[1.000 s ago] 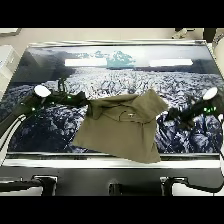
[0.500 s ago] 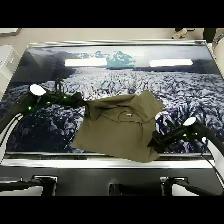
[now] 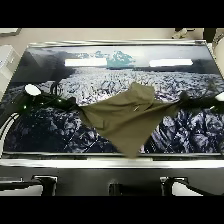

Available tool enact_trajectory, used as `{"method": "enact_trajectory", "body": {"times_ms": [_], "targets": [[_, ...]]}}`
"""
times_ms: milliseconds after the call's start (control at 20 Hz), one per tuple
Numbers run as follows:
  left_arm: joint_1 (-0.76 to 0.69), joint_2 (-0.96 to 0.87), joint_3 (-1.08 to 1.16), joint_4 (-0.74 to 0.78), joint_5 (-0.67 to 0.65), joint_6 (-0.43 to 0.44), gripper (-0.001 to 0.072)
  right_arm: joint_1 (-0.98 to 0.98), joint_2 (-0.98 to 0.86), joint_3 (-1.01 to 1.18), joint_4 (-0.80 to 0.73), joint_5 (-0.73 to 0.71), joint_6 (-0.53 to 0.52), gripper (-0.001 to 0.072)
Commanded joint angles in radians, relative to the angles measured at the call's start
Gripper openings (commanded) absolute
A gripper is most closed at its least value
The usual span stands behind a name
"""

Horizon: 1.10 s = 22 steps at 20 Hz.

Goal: Fold the clothes and pants, and hang the long-sleeved shirts on hangers.

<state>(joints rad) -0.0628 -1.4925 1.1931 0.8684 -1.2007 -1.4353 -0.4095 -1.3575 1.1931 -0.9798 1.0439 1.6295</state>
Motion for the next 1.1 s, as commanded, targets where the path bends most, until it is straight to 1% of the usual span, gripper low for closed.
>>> {"method": "enact_trajectory", "body": {"times_ms": [0, 50, 100, 150, 200, 250, 350, 400, 450, 500, 600, 700, 800, 900, 950, 1000, 1050], "targets": [[-0.003, -0.004, -0.027, 0.074, -0.102, 0.0, 0.0026, -0.074, -0.008, 0.122, -0.044, -0.045, 0.042, 0.0035], [-0.016, -0.005, -0.042, 0.074, -0.1, 0.0, 0.0026, -0.065, -0.023, 0.122, -0.086, 0.018, 0.042, 0.0043], [-0.03, -0.009, -0.05, 0.074, -0.099, 0.0, 0.0026, -0.053, -0.043, 0.122, -0.122, 0.096, 0.036, 0.0135], [-0.047, -0.014, -0.059, 0.074, -0.099, 0.0, 0.0026, -0.046, -0.062, 0.121, -0.136, 0.187, 0.02, 0.0316], [-0.061, -0.014, -0.066, 0.075, -0.094, 0.001, 0.0026, -0.041, -0.077, 0.111, -0.139, 0.275, -0.013, 0.0539], [-0.075, -0.014, -0.071, 0.075, -0.089, 0.002, 0.0026, -0.031, -0.08, 0.082, -0.143, 0.36, -0.05, 0.0576], [-0.091, -0.015, -0.071, 0.075, -0.09, 0.027, 0.0026, 0.014, -0.065, -0.027, -0.145, 0.511, -0.117, 0.0579], [-0.091, -0.014, -0.071, 0.075, -0.09, 0.027, 0.0026, 0.048, -0.04, -0.111, -0.151, 0.527, -0.14, 0.058], [-0.09, -0.014, -0.071, 0.075, -0.09, 0.027, 0.0026, 0.085, -0.006, -0.217, -0.156, 0.498, -0.145, 0.0599], [-0.088, -0.014, -0.071, 0.075, -0.09, 0.027, 0.0026, 0.119, 0.026, -0.318, -0.155, 0.444, -0.15, 0.0648], [-0.089, -0.014, -0.071, 0.074, -0.091, 0.026, 0.0026, 0.177, 0.06, -0.478, -0.138, 0.351, -0.145, 0.0651], [-0.089, -0.014, -0.071, 0.075, -0.09, 0.027, 0.0026, 0.223, 0.061, -0.555, -0.075, 0.305, -0.146, 0.065], [-0.089, -0.014, -0.071, 0.074, -0.089, 0.042, 0.0026, 0.286, 0.061, -0.581, -0.013, 0.251, -0.145, 0.0649], [-0.089, -0.011, -0.07, 0.074, -0.09, 0.041, 0.0026, 0.374, 0.061, -0.583, 0.019, 0.171, -0.107, 0.0643], [-0.089, -0.007, -0.07, 0.074, -0.09, 0.042, 0.0026, 0.417, 0.061, -0.581, 0.037, 0.125, -0.072, 0.0546], [-0.089, 0.001, -0.068, 0.074, -0.09, 0.042, 0.0026, 0.446, 0.061, -0.575, 0.063, 0.104, -0.062, 0.0337], [-0.088, 0.013, -0.058, 0.074, -0.089, 0.05, 0.0025, 0.461, 0.061, -0.553, 0.077, 0.115, -0.064, 0.0025]]}}
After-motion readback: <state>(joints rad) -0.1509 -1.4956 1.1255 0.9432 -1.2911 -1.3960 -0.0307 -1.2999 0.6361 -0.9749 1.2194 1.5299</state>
